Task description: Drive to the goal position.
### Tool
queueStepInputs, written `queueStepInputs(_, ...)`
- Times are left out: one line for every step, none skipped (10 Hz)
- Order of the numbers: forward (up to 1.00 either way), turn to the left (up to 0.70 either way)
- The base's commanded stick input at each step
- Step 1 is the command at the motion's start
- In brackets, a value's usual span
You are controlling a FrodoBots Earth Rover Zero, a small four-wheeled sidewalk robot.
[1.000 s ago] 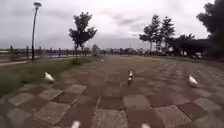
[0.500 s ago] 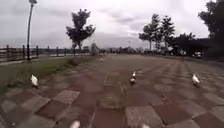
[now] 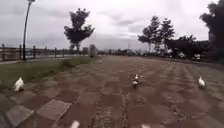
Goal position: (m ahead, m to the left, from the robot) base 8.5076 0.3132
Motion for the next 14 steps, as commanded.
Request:
queueStepInputs(0.7,0.0)
queueStepInputs(0.7,0.0)
queueStepInputs(0.7,0.0)
queueStepInputs(0.7,0.0)
queueStepInputs(0.7,0.0)
queueStepInputs(0.7,0.0)
queueStepInputs(0.7,0.0)
queueStepInputs(0.7,0.0)
queueStepInputs(0.7,0.0)
queueStepInputs(0.7,0.0)
queueStepInputs(0.7,0.0)
queueStepInputs(0.7,0.11)
queueStepInputs(0.7,0.27)
queueStepInputs(0.7,0.27)
